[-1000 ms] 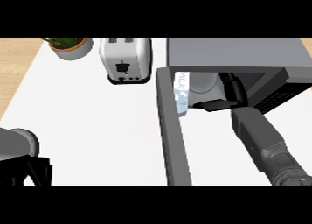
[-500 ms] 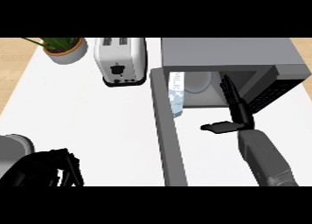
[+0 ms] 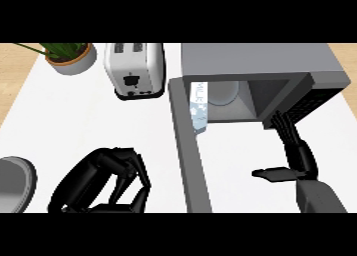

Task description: Pick up the milk, place it into the microwave and close the microwave

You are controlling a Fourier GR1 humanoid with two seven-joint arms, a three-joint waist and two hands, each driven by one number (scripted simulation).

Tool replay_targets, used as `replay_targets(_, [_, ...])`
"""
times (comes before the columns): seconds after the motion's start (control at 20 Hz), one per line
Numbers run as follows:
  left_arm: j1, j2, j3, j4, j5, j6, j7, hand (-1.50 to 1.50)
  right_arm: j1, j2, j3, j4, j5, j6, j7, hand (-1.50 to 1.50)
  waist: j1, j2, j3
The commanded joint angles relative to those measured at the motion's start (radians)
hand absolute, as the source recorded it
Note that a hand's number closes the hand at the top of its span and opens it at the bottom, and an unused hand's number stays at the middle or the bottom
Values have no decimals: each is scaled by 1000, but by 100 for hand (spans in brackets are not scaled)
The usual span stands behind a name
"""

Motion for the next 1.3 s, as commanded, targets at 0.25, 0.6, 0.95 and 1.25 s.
replay_targets(0.25, [-140, 0, -206, 357, -178, 123, -126, 150, 316, -103, 5, -368, -46, 77, 26, -150, -11, 2, -1])
replay_targets(0.6, [-293, 0, -397, 721, -162, 414, -280, 150, 423, -120, 18, -601, -89, 136, 77, -150, -7, 8, -1])
replay_targets(0.95, [-485, 0, -473, 987, 73, 625, -516, 150, 441, -140, 30, -786, -201, 218, 186, -150, -41, 16, -3])
replay_targets(1.25, [-574, 0, -641, 1040, 258, 759, -505, 150, 495, -199, 16, -916, -255, 256, 234, -150, -72, 21, -3])
